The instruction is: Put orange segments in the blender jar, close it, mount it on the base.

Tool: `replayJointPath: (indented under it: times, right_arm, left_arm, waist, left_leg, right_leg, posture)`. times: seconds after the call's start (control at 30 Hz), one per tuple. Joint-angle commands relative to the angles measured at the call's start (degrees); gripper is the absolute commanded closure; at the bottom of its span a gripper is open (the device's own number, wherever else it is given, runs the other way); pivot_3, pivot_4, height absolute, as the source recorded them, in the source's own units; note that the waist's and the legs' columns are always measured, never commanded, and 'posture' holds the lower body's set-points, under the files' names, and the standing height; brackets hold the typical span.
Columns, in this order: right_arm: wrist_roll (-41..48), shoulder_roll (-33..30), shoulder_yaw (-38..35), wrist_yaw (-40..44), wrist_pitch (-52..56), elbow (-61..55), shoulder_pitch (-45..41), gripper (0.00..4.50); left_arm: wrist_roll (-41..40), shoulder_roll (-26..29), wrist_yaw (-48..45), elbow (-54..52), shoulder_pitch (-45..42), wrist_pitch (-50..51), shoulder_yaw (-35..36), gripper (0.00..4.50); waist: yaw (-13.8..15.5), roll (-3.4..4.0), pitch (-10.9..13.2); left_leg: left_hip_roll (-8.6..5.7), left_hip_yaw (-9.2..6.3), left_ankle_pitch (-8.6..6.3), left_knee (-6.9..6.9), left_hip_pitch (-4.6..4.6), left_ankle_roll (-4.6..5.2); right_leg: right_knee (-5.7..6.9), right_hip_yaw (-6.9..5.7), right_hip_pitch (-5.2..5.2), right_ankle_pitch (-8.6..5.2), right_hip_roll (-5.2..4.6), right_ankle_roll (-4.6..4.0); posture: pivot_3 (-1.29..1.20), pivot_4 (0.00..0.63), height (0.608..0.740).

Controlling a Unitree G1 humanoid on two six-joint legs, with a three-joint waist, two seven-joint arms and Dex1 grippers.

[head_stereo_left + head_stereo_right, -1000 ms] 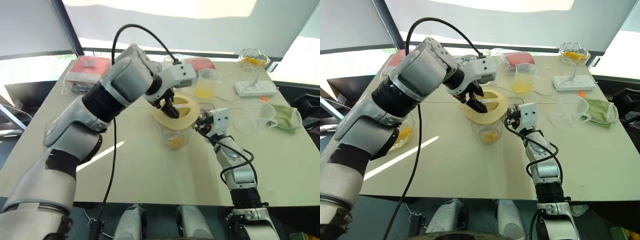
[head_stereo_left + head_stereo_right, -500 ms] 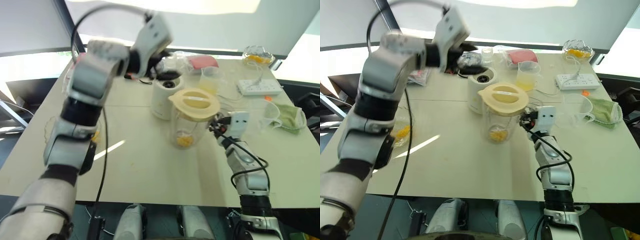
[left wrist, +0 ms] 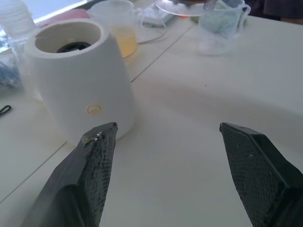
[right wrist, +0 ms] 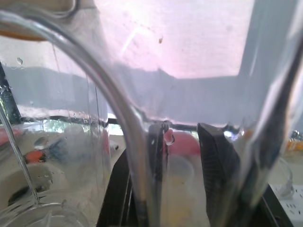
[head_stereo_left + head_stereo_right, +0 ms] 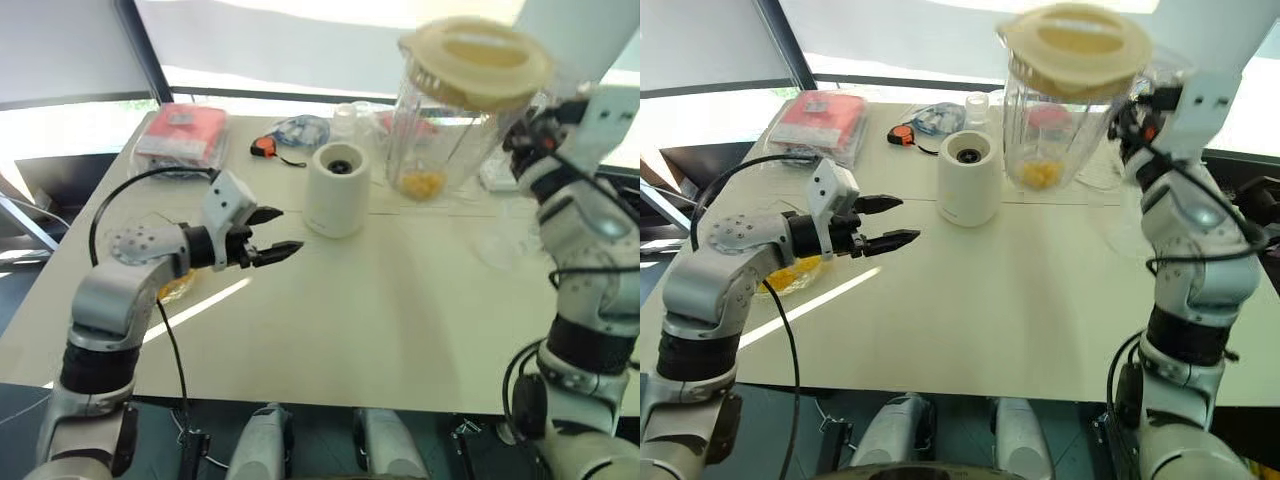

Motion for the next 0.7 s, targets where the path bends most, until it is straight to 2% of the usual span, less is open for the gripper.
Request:
replayJointPath:
  times: [0.03,0.13,0.27,0.5,0.7]
  right_arm:
    - [-0.46,1.01,2.20,2.92,-6.30,8.73,-10.70,3.51]
    - [-3.84,3.45,7.52,7.57,-14.09,18.75,-15.60,3.51]
    - [-6.90,8.30,10.67,10.45,-23.86,33.49,-21.93,3.51]
    - [-9.39,12.54,11.88,13.60,-34.34,50.72,-27.36,3.51]
    - [-11.27,12.77,11.21,13.86,-42.50,64.86,-32.37,3.51]
  left_arm:
    - [0.82,-0.17,4.39,-3.14,1.24,-2.60,1.72,0.93]
    - [-0.15,-0.66,7.29,-4.12,2.30,-1.64,2.66,0.93]
    - [-1.00,-1.14,10.76,-6.19,3.49,-0.77,3.61,0.93]
    - [-2.67,0.32,13.88,-8.72,5.29,0.37,6.16,0.93]
    - [-3.16,0.95,15.25,-9.35,6.06,0.55,5.85,0.93]
  waist:
    - [-0.66,-0.01,0.00]
    - [-1.21,-0.03,-0.01]
    - [-1.39,-0.04,0.01]
    - [-0.94,-0.05,0.06]
    - [-1.10,-0.05,0.07]
  left_leg:
    - [0.00,-0.01,0.00,-0.03,-0.02,0.00]
    - [0.04,-0.07,-0.01,-0.13,-0.03,0.00]
    - [0.06,-0.06,-0.01,-0.23,-0.05,0.02]
    - [0.08,-0.09,-0.02,-0.30,-0.26,-0.02]
    - [0.02,-0.02,-0.01,-0.30,-0.27,-0.04]
  right_leg:
    - [-0.05,-0.01,0.00,0.05,0.03,0.04]
    - [-0.06,-0.08,0.00,0.13,0.09,0.18]
    - [-0.06,-0.07,-0.06,0.13,0.07,0.18]
    - [-0.19,-0.10,-0.20,0.14,-0.17,0.18]
    - [-0.28,-0.10,-0.17,0.15,-0.30,0.19]
  posture:
    - [0.00,0.150,0.740]
    - [0.00,0.150,0.740]
    - [0.00,0.150,0.740]
    - [0.00,0.150,0.740]
    - [0.00,0.150,0.740]
